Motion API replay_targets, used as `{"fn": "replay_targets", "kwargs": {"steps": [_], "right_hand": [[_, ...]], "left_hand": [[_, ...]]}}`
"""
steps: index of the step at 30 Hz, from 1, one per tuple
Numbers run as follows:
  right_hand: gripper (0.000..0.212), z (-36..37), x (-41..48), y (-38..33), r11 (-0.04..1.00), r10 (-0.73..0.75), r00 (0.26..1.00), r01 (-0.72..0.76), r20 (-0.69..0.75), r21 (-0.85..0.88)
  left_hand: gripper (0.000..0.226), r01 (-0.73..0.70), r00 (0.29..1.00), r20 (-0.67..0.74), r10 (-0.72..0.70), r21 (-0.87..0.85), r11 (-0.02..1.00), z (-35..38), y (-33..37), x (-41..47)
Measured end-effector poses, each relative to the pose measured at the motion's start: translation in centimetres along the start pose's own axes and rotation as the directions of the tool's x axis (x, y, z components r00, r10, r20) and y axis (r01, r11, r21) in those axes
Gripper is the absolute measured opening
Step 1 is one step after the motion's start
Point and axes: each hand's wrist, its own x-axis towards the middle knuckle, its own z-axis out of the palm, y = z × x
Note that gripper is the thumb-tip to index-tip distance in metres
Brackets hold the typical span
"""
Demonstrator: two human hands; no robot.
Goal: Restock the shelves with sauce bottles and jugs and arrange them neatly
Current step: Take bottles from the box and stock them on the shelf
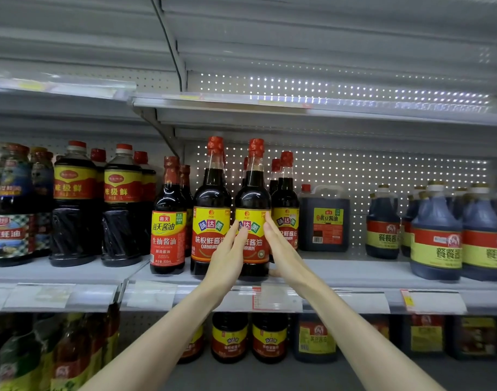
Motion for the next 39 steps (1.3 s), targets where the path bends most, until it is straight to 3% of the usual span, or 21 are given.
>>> {"fn": "replay_targets", "kwargs": {"steps": [6,10,22,28,32,39], "right_hand": [[0.060,-0.5,0.7,0.7,0.998,0.028,1.000,-0.027,-0.009,0.059],[0.062,-0.5,0.4,0.7,0.996,0.061,0.998,-0.061,0.007,0.069],[0.054,-0.6,0.5,1.1,0.998,0.026,1.000,-0.025,-0.017,0.052],[0.065,-0.6,1.0,1.5,0.996,0.040,0.999,-0.038,-0.024,0.079],[0.063,-0.7,0.7,1.7,0.994,0.065,0.997,-0.062,-0.033,0.092],[0.064,-0.7,0.5,2.0,0.994,0.057,0.997,-0.053,-0.043,0.098]], "left_hand": [[0.068,-0.033,0.999,0.026,0.032,0.048,0.998,0.2,-0.8,-0.2],[0.058,-0.018,1.000,0.012,0.018,-0.006,1.000,-0.1,-1.4,-0.4],[0.053,-0.036,0.999,0.035,0.033,0.068,0.997,0.2,-1.0,-0.4],[0.066,-0.043,0.999,0.035,0.039,0.121,0.992,-0.3,-1.7,0.1],[0.062,-0.038,0.999,0.022,0.036,0.106,0.994,-0.1,-1.5,-0.1],[0.064,-0.032,0.994,0.107,0.020,0.110,0.993,-0.2,-1.5,-0.2]]}}
